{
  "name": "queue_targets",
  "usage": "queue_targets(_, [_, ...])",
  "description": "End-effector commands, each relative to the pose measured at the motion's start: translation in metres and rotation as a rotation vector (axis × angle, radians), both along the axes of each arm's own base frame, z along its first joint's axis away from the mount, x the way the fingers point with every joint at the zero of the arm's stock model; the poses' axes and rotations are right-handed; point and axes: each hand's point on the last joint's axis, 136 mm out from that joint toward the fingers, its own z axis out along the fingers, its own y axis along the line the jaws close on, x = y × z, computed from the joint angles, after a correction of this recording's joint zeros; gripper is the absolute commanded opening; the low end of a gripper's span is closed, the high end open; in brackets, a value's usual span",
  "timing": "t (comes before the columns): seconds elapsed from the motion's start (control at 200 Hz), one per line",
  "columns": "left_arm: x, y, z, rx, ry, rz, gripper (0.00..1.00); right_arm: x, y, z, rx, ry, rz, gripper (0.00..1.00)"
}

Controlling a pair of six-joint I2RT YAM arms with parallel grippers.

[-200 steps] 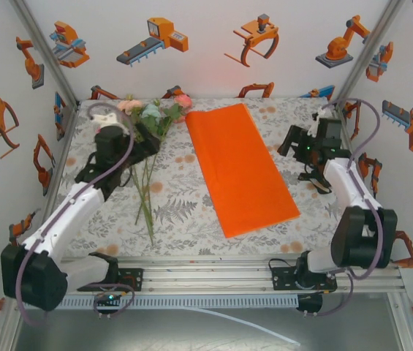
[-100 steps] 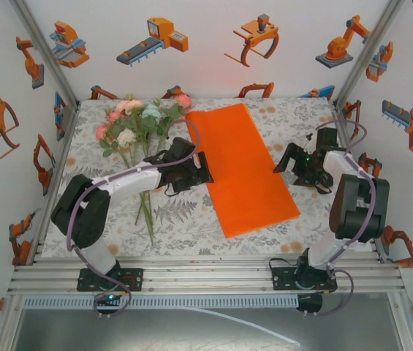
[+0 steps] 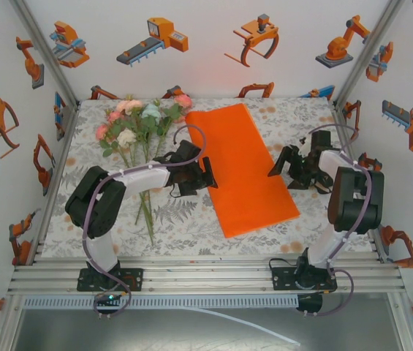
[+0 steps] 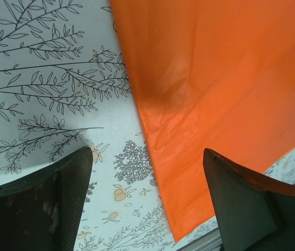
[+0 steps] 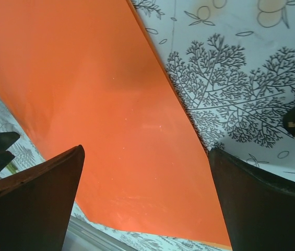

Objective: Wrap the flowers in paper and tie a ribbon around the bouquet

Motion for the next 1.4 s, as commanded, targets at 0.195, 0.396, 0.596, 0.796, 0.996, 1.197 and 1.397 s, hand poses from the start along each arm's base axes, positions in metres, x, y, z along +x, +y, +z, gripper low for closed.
queue_targets(0.195, [0.006,-0.01,-0.006,-0.012,0.013,0.003,0.78,-0.016,0.028,0.008,0.097,0.004,0.005,0.86])
queue_targets(0.396, [0.008,-0.008,-0.011,0.018,0.018,0.001,0.77,-0.021,0.04,0.019,0.174,-0.03,-0.004,0.82])
queue_targets(0.596, [0.01,-0.005,-0.009,0.032,0.005,0.012,0.77,-0.026,0.048,0.024,0.22,-0.043,-0.006,0.77])
queue_targets(0.796, [0.011,-0.005,-0.005,0.026,-0.002,0.007,0.76,-0.034,0.056,0.011,0.212,-0.009,0.007,0.72])
queue_targets(0.996, [0.015,-0.006,0.024,-0.018,-0.081,0.001,0.75,-0.033,0.057,0.016,0.172,0.023,-0.037,0.17])
queue_targets(1.197, [0.003,-0.026,0.104,-0.137,-0.392,-0.121,0.72,-0.022,0.072,0.066,0.159,-0.085,-0.174,0.0])
queue_targets(1.397, [-0.077,-0.092,0.167,-0.294,-0.704,-0.568,0.77,-0.018,0.084,0.089,0.162,-0.099,-0.3,0.0])
